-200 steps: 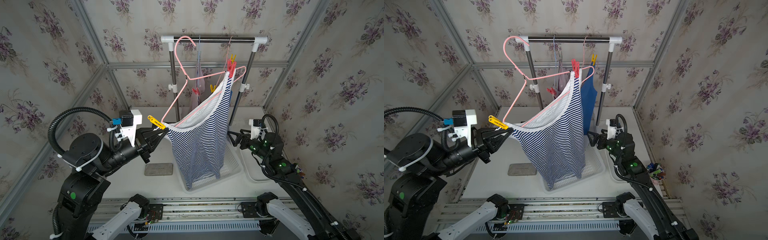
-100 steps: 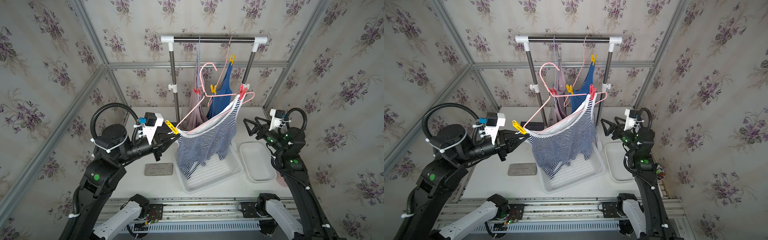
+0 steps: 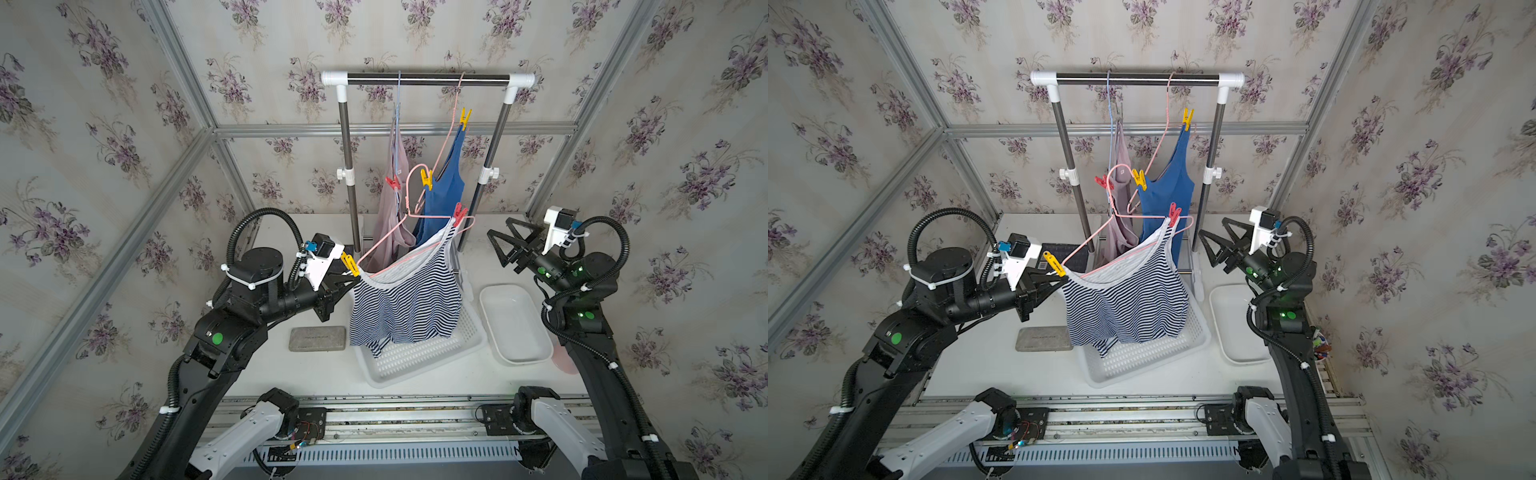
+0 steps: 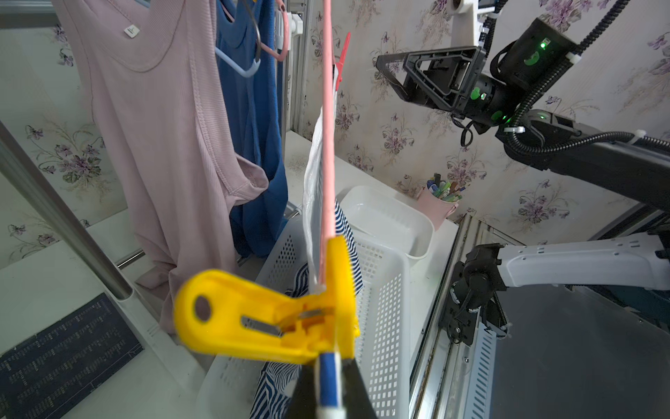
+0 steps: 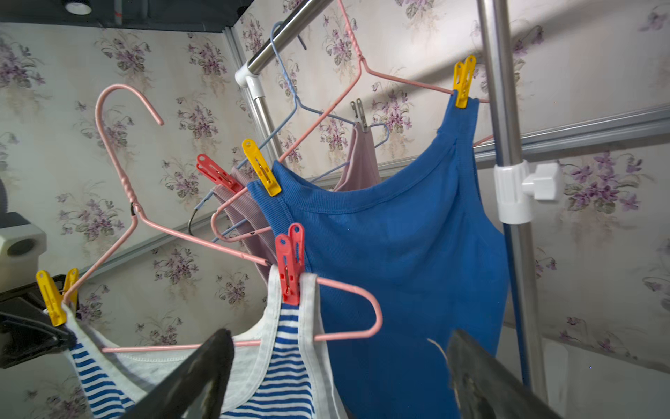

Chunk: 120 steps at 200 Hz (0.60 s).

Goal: Remove the clothespins securing tank tops to the hanger
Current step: Remove the clothespin from the hanger.

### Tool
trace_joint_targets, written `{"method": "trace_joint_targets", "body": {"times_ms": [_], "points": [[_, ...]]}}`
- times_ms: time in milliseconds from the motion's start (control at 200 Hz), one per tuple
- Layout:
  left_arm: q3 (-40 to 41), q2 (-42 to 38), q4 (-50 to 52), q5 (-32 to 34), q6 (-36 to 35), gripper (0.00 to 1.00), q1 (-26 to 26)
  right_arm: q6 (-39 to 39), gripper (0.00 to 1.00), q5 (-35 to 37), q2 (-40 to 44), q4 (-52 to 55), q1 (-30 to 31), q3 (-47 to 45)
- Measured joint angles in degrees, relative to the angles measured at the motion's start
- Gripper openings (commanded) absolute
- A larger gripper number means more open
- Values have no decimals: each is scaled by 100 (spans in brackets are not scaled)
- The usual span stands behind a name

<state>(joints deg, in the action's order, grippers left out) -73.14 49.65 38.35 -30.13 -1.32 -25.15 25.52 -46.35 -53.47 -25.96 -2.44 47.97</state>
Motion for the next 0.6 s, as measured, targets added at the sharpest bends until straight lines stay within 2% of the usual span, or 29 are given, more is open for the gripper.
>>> {"method": "trace_joint_targets", "body": {"times_ms": [195,320,460,599], "points": [[66,-48,22,-63,-144,0,0,431,88,-907,-732,-815,-15,446],[68,11,22,-203,-181,0,2,446,86,-1351,-949,-1104,-15,758],[33,146,22,-553,-258,0,2,192,84,-1812,-1113,-1080,-15,1126],[42,162,13,-839,-369,0,2,-376,84,-2221,-1128,-514,-15,1458]]}}
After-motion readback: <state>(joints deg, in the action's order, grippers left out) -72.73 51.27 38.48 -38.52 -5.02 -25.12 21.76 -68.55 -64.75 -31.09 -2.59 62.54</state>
